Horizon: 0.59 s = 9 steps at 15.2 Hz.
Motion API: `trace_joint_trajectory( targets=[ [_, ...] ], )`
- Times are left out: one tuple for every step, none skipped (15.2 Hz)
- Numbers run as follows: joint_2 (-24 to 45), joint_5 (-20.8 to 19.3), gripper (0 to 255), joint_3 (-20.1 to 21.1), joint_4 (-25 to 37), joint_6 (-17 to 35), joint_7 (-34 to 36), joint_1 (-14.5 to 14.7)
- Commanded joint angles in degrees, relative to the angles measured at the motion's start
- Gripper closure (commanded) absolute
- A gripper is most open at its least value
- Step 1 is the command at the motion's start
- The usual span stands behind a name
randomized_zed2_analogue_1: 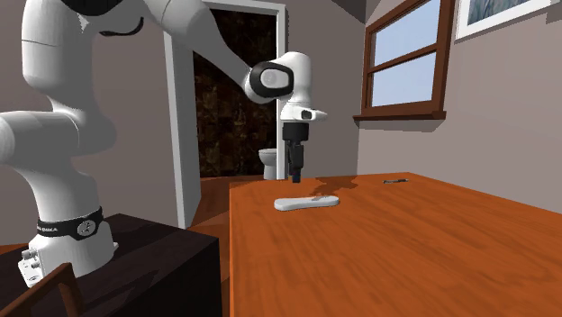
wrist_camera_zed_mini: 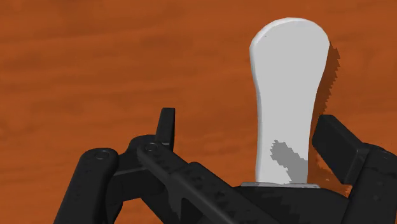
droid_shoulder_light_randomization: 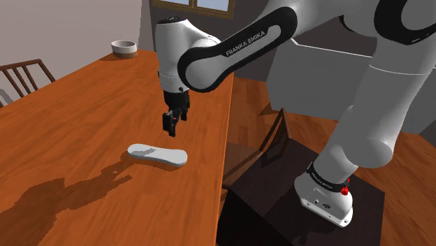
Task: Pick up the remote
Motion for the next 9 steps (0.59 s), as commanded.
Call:
trace_joint_trajectory(
  targets=[
    [3.6,-1.9,0,0.4,2.1,1.4,0.8,1.3],
    [5.6,-2.8,0,0.5,3.6,1.8,1.2,2.0],
    [7.5,-3.8,0,0.6,5.1,2.1,1.5,2.8],
    [9.5,-4.7,0,0.6,6.7,2.4,1.9,3.7],
    [11.4,-5.7,0,0.6,8.3,2.6,2.1,4.5],
    [13.4,-6.5,0,0.6,9.9,2.7,2.4,5.4],
    [14.6,-7.1,0,0.6,11.0,2.8,2.5,6.0],
    [15.0,-7.3,0,0.4,10.8,3.4,2.7,6.1],
    [15.5,-7.5,0,0.3,10.7,4.0,2.8,6.2]
  ],
)
